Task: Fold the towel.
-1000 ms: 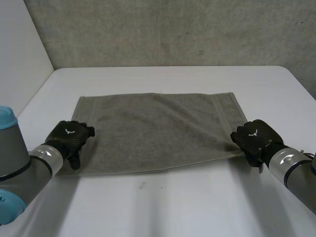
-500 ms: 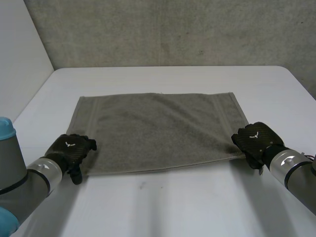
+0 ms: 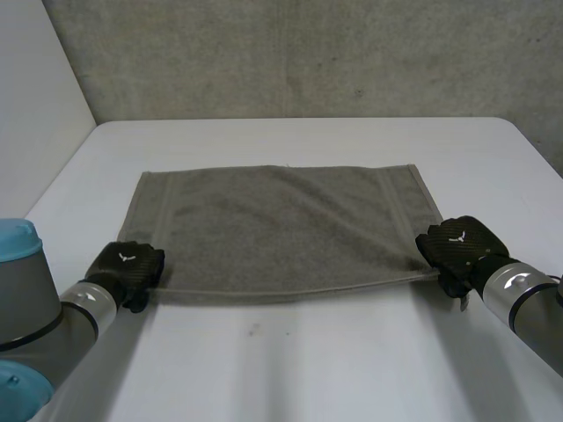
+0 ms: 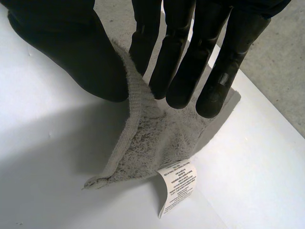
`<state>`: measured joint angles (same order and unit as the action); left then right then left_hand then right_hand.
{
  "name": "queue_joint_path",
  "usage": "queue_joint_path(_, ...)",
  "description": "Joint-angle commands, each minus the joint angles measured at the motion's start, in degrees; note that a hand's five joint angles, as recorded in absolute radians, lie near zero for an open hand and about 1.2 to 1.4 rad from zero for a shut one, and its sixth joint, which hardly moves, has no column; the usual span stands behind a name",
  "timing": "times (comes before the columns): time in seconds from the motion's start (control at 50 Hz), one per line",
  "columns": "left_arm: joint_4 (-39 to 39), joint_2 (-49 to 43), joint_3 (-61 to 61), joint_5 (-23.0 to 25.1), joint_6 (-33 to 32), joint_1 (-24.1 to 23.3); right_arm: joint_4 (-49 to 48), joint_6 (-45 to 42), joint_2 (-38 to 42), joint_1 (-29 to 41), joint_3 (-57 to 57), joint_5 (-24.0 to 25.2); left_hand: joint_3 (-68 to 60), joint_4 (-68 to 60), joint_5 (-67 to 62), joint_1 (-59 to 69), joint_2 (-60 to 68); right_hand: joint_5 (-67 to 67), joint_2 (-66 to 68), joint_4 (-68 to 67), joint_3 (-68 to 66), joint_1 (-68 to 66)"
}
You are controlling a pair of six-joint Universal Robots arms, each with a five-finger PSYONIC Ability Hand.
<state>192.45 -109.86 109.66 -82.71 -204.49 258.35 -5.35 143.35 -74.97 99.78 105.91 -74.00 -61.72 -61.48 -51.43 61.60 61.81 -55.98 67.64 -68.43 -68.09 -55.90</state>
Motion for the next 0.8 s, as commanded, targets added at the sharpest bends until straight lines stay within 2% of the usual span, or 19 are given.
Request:
queue_joint_path(0.02, 1.09, 2.80, 0.81, 0.00, -0.03, -0.48, 0.43, -0.18, -0.53, 0.24, -0.36, -0.18, -18.28, -18.52, -18.57, 18.40, 18.19, -14.02, 12.36, -11.57, -11.91, -24.10)
queue_joint_path(0.12, -0.50, 9.49, 2.75, 0.35, -1.00, -0.48, 9.66, -1.85, -4.13, 0.24, -2.73, 0.26, -18.28, -18.52, -18.57, 18.40, 18.19, -14.02, 12.36, -11.57, -11.91, -24.10)
queue_joint_path(0.16, -6.43, 16.49, 4.06, 0.53, -4.14, -0.57, 22.87, -6.65, -7.28, -0.20, -5.00, 0.96, -18.28, -18.52, -18.57, 18.40, 18.19, -14.02, 12.36, -11.57, -11.91, -24.10)
queue_joint_path(0.18, -6.47, 16.52, 4.07, 0.53, -4.16, -0.57, 22.93, -6.68, -7.30, -0.20, -5.02, 0.96, -18.28, -18.52, -18.57, 18.40, 18.19, -14.02, 12.36, -11.57, -11.91, -24.10)
queue_joint_path(0.2, -11.87, 19.57, 4.15, 0.79, -7.47, -0.22, 30.24, -12.51, -8.77, -0.89, -5.36, 1.14, -18.28, -18.52, -18.57, 18.40, 18.19, -14.02, 12.36, -11.57, -11.91, -24.10)
queue_joint_path(0.22, -11.92, 19.60, 4.16, 0.79, -7.50, -0.21, 30.31, -12.57, -8.79, -0.90, -5.37, 1.14, -18.28, -18.52, -18.57, 18.40, 18.19, -14.02, 12.36, -11.57, -11.91, -24.10)
queue_joint_path(0.26, -23.64, 23.89, 3.54, 2.45, -14.94, 0.22, 42.39, -27.35, -11.94, -4.48, -4.06, 0.44, -18.28, -18.52, -18.57, 18.40, 18.19, -14.02, 12.36, -11.57, -11.91, -24.10)
queue_joint_path(0.28, -23.70, 23.90, 3.54, 2.46, -14.97, 0.23, 42.44, -27.42, -11.95, -4.50, -4.05, 0.44, -18.28, -18.52, -18.57, 18.40, 18.19, -14.02, 12.36, -11.57, -11.91, -24.10)
queue_joint_path(0.3, -27.88, 24.86, 3.28, 3.68, -17.76, 0.57, 46.01, -33.17, -12.91, -6.24, -4.40, 1.13, -18.28, -18.52, -18.57, 18.40, 18.19, -14.02, 12.36, -11.57, -11.91, -24.10)
queue_joint_path(0.34, -28.97, 25.22, 2.66, 4.75, -19.63, 1.10, 45.96, -35.69, -13.80, -7.49, -5.63, 1.40, -18.28, -18.52, -18.57, 18.40, 18.19, -14.02, 12.36, -11.57, -11.91, -24.10)
queue_joint_path(0.4, -25.55, 24.96, 1.69, 5.54, -19.72, 1.63, 41.21, -31.82, -13.10, -8.28, -9.23, 1.84, -18.28, -18.52, -18.57, 18.40, 18.19, -14.02, 12.36, -11.57, -11.91, -24.10)
queue_joint_path(0.44, -18.64, 23.13, 0.12, 5.54, -18.41, 1.89, 35.88, -26.40, -10.22, -7.85, -12.12, 1.58, -18.28, -18.52, -18.57, 18.40, 18.19, -14.02, 12.36, -11.57, -11.91, -24.10)
queue_joint_path(0.5, -15.00, 20.48, -1.03, 5.36, -17.08, 1.90, 33.21, -24.44, -7.03, -6.61, -13.80, 0.79, -18.28, -18.52, -18.57, 18.40, 18.19, -14.02, 12.36, -11.57, -11.91, -24.10)
queue_joint_path(0.54, -8.35, 14.88, -4.44, 5.19, -14.81, 0.41, 29.19, -21.11, -0.91, -1.72, -18.96, -1.22, -18.28, -18.52, -18.57, 18.40, 18.19, -14.02, 12.36, -11.57, -11.91, -24.10)
queue_joint_path(0.56, -8.32, 14.85, -4.46, 5.19, -14.80, 0.40, 29.17, -21.10, -0.88, -1.69, -18.99, -1.23, -18.28, -18.52, -18.57, 18.40, 18.19, -14.02, 12.36, -11.57, -11.91, -24.10)
queue_joint_path(0.6, -3.60, 9.43, -8.39, 4.40, -13.92, -1.61, 26.20, -19.08, 4.19, 2.51, -23.10, -5.17, -18.28, -18.52, -18.57, 18.40, 18.19, -14.02, 12.36, -11.57, -11.91, -24.10)
queue_joint_path(0.66, -1.64, 6.15, -10.79, 3.96, -13.83, -2.67, 24.78, -18.37, 6.50, 3.67, -24.88, -7.65, -18.28, -18.52, -18.57, 18.40, 18.19, -14.02, 12.36, -11.57, -11.91, -24.10)
queue_joint_path(0.7, 1.16, -0.41, -15.94, 2.65, -13.92, -4.25, 20.40, -18.11, 10.96, 5.33, -27.85, -11.50, -18.28, -18.52, -18.57, 18.40, 18.19, -14.02, 12.36, -11.57, -11.91, -24.10)
queue_joint_path(0.8, 3.89, -9.55, -23.68, 1.32, -14.09, -4.96, 11.01, -18.28, 16.24, 6.21, -30.41, -13.36, -18.28, -18.52, -18.57, 18.40, 18.19, -14.02, 12.36, -11.57, -11.91, -24.10)
